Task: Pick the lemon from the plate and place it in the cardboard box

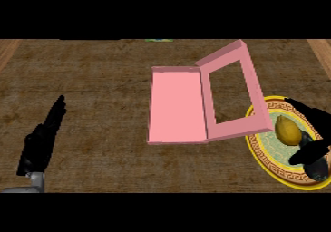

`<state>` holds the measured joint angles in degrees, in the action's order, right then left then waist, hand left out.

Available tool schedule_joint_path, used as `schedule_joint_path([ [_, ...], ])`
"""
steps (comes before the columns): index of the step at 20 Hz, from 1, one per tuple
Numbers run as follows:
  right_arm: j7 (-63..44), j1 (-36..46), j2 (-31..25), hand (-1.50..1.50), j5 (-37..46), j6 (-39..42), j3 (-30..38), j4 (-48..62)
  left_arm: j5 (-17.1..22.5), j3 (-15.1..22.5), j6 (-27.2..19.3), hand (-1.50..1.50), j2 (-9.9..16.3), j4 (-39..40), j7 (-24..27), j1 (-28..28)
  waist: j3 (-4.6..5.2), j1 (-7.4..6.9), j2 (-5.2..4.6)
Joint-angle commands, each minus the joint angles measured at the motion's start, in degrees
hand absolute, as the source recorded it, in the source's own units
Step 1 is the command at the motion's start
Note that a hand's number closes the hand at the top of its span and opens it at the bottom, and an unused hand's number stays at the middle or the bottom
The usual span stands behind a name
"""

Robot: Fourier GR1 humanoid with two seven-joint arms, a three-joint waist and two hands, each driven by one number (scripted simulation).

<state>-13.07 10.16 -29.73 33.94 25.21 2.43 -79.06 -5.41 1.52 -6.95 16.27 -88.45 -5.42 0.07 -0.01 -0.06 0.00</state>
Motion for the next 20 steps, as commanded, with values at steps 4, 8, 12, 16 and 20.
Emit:
schedule_joint_path([
  [4, 7.3, 2.2, 0.5, -1.5, 4.0, -1.9, 2.3, 8.4, -1.4, -3.3, 1.6, 0.0, -1.0, 0.8, 3.0, -2.2, 0.0, -0.16, -0.01],
  [8, 5.6, 2.3, 4.8, -1.5, 8.4, -5.1, -1.2, 10.5, -2.3, -3.5, 2.9, 0.0, -1.3, 3.3, 1.1, 2.2, 0.0, -0.08, -0.03],
  [12, 8.2, 5.6, 2.9, 1.5, 6.0, -0.8, 2.1, 14.9, -4.5, -0.9, 1.2, 0.0, -4.5, -2.3, 0.5, -2.2, -0.01, -0.34, -0.04],
  [16, 9.2, 3.4, 5.9, 1.5, 12.2, -10.2, -0.9, 12.1, -3.9, -3.1, 2.0, 0.0, -4.0, 0.8, 0.2, 0.7, -0.01, -0.21, -0.04],
  [20, 8.5, 1.9, 3.2, 1.5, 14.5, -12.9, 0.5, 7.4, -3.0, -5.0, 4.0, 0.0, -2.6, 4.4, 3.0, 1.1, 0.02, 0.07, 0.0],
])
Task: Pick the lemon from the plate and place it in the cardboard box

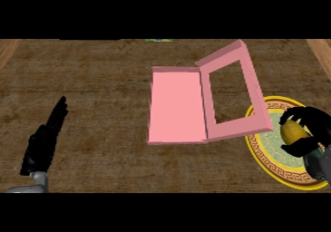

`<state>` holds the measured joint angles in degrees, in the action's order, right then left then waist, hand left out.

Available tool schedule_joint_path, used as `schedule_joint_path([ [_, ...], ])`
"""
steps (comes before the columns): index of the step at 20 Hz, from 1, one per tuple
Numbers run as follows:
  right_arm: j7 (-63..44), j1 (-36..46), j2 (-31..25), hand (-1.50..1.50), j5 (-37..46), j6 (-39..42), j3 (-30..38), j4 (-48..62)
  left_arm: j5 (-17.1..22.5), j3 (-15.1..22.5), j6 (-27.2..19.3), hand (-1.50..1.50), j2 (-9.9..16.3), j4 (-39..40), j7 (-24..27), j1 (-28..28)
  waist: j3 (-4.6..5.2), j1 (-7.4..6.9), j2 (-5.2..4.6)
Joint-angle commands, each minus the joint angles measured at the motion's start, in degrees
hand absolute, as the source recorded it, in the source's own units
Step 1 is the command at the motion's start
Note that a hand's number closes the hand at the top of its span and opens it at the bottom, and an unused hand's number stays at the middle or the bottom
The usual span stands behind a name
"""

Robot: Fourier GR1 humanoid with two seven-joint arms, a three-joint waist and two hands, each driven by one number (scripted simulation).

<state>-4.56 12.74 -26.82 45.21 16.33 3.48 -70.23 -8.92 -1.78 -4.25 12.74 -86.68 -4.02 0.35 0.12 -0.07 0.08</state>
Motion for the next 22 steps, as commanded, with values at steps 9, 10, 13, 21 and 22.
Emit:
schedule_joint_path([
  [9, -30.4, -18.8, 14.6, 1.5, 15.9, -14.4, -5.0, -20.5, 0.1, -1.9, -0.3, 0.0, 0.6, -2.2, -0.6, -3.9, 0.24, 3.74, 1.4],
  [10, -34.1, -19.8, 17.4, 1.5, 18.9, -15.2, -7.8, -22.9, -0.7, -1.3, -1.1, 0.0, -0.2, -1.7, 0.1, -3.0, 0.25, 3.51, 1.1],
  [13, -43.8, -23.3, 21.5, 1.5, 26.2, -13.6, -13.7, -34.1, -0.2, -1.2, -0.4, 0.0, -0.1, -1.7, -0.7, -2.1, 0.14, 2.26, 0.63],
  [21, -54.0, -34.3, 23.9, 1.5, 40.9, -6.8, -30.8, -59.8, -2.7, 2.6, -2.0, 0.0, -3.4, -5.2, -3.8, -2.0, -0.07, 0.92, 0.27],
  [22, -54.2, -28.6, 25.5, 1.5, 41.3, -5.1, -31.9, -60.1, -0.3, -0.7, 0.4, 0.0, -0.4, -2.6, -4.5, 2.0, -0.04, 0.7, 0.11],
])
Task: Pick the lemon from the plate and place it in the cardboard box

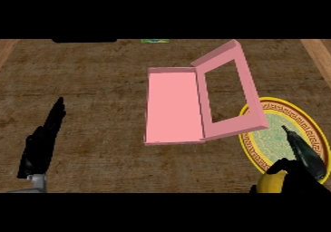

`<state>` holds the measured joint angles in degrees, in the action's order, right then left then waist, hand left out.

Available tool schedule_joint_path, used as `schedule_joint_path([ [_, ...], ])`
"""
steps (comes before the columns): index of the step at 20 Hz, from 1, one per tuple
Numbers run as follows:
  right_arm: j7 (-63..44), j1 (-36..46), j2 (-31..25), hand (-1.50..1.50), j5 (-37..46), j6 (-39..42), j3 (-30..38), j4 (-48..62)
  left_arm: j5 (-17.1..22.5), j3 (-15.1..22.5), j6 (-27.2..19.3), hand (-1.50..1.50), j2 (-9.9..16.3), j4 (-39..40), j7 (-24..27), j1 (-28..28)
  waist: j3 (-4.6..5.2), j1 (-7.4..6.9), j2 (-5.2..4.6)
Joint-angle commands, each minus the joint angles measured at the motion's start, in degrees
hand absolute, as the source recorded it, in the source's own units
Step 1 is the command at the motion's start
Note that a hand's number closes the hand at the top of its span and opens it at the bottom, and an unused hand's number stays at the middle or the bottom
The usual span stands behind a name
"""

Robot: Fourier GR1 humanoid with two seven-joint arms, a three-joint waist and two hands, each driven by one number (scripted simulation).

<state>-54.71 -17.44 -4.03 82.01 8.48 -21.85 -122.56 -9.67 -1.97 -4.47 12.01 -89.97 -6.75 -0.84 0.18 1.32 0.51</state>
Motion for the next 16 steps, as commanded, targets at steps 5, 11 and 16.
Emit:
schedule_joint_path([
  [5, -3.2, 8.3, 4.0, 1.5, 6.3, -2.9, -14.9, -14.4, -0.7, 1.3, 0.1, 0.0, -0.8, -1.7, 0.1, -1.1, -0.09, -1.49, -0.02],
  [11, -10.2, 25.4, 4.0, 1.5, 3.3, 2.7, -17.4, -12.6, 0.8, -0.5, 2.2, 0.0, 0.3, 0.3, 1.6, 0.2, -0.11, -2.0, -0.5],
  [16, -14.0, 40.3, 4.0, 1.5, -4.9, -0.3, -8.6, -0.4, -0.9, -0.4, 0.8, 0.0, -0.6, 1.9, 3.8, -0.5, -0.13, -2.22, -0.61],
])
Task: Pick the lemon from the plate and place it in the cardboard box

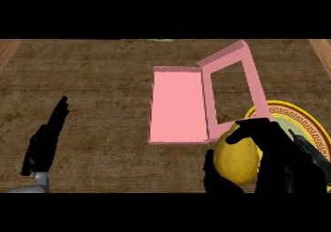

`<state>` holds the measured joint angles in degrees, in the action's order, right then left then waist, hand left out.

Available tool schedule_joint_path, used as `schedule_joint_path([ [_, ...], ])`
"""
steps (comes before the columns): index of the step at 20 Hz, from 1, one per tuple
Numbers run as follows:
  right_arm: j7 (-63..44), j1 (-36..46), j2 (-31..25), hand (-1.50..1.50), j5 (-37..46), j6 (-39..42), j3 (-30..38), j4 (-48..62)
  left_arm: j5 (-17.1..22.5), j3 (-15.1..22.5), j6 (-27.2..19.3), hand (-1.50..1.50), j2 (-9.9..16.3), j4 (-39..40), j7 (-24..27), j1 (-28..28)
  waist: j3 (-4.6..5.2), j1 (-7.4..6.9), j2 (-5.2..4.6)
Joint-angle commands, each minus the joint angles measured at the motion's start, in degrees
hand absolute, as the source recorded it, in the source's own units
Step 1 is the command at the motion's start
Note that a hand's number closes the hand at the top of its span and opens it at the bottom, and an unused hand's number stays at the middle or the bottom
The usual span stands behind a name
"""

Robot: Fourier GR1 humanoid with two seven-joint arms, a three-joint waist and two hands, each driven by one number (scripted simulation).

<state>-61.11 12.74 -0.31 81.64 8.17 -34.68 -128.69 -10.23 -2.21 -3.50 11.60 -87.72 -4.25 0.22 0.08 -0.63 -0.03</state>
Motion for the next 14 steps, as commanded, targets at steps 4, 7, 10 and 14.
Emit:
schedule_joint_path([
  [4, -8.1, 18.7, 0.3, 1.5, -10.3, 0.2, 10.6, 14.3, 0.8, -0.8, 1.7, 0.0, 1.1, -1.7, 0.6, -1.6, -0.02, -0.93, -0.18],
  [7, -10.1, 23.5, 0.3, 1.5, -12.5, -1.0, 11.9, 20.7, 0.3, 0.2, 1.9, 0.0, 0.9, -4.1, -4.1, 0.6, -0.06, -0.87, -0.06],
  [10, -7.1, 29.9, 0.3, 1.5, -16.8, -3.3, 18.4, 30.2, 0.0, 0.9, 1.3, 0.0, -0.4, -3.8, -3.7, 0.6, -0.06, -1.33, -0.24],
  [14, -4.2, 32.6, 0.3, 1.5, -20.4, -8.1, 20.1, 41.7, -0.7, 1.0, 0.5, 0.0, -1.4, -1.3, 0.2, -1.0, -0.04, -1.06, -0.3],
])
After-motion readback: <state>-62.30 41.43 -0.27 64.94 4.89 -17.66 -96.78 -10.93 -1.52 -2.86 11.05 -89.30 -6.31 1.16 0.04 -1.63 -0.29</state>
